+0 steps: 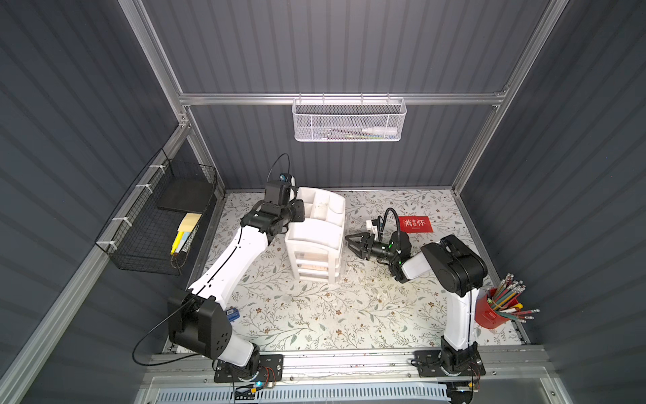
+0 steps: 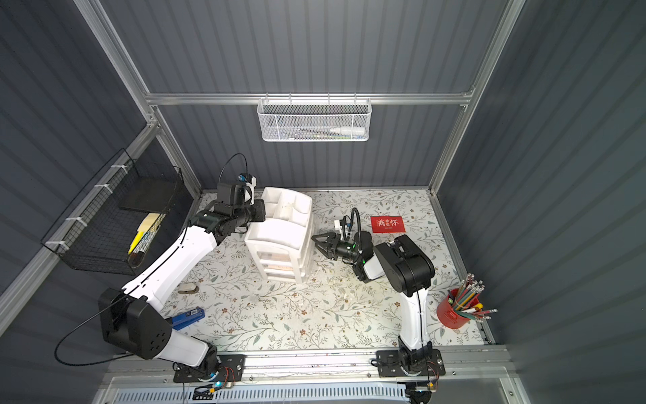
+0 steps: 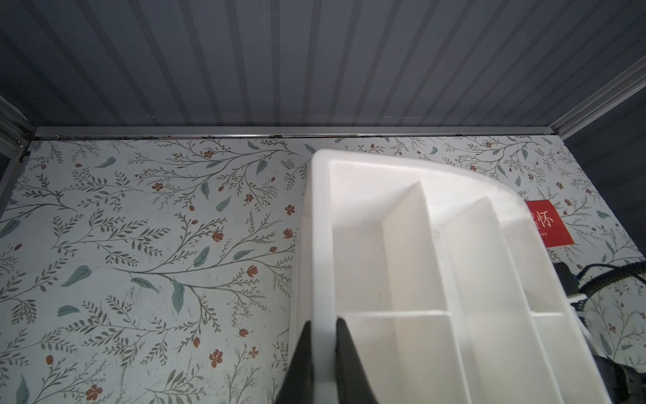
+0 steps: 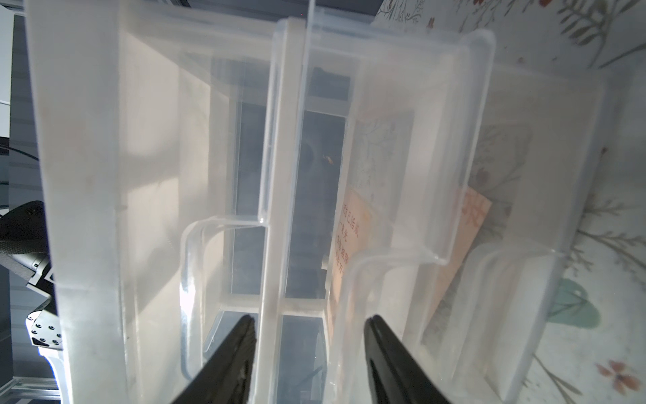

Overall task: Take the postcards out of the drawer
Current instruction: Open the drawer in the storage box.

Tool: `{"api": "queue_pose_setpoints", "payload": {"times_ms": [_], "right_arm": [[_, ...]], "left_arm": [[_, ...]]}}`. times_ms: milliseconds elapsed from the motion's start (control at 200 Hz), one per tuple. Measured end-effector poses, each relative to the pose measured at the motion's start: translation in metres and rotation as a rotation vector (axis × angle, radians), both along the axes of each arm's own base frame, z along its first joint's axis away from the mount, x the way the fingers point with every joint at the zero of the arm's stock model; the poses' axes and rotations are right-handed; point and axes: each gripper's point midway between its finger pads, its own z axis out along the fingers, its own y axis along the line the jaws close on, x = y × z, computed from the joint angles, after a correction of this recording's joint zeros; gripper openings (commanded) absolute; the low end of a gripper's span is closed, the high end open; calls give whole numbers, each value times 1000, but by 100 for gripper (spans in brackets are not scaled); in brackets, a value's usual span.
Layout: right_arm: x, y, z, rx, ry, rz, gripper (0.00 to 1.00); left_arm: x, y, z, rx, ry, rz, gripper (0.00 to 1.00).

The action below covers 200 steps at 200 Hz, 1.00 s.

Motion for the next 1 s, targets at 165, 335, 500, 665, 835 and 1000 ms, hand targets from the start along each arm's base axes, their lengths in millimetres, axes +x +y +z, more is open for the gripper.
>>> {"api": "queue_pose_setpoints", "payload": {"times_ms": [165, 335, 500, 665, 835, 1000], "right_arm": [[0, 0, 0, 1, 2, 0, 44], [1, 0, -1, -1, 7, -1, 42], [1, 0, -2, -2, 11, 0, 40], [1, 0, -2, -1, 14, 0, 39], [1, -2, -2, 0, 18, -2, 39], [2, -5, -2, -3, 26, -2, 38]], "left_arm": [[0, 0, 0, 0, 0, 0, 0], [0, 0, 0, 1, 0, 0, 0], [0, 0, 0, 1, 0, 0, 0], [0, 0, 0, 1, 0, 0, 0], [0, 0, 0, 1, 0, 1, 0], [0, 1, 0, 3, 0, 2, 0]]}}
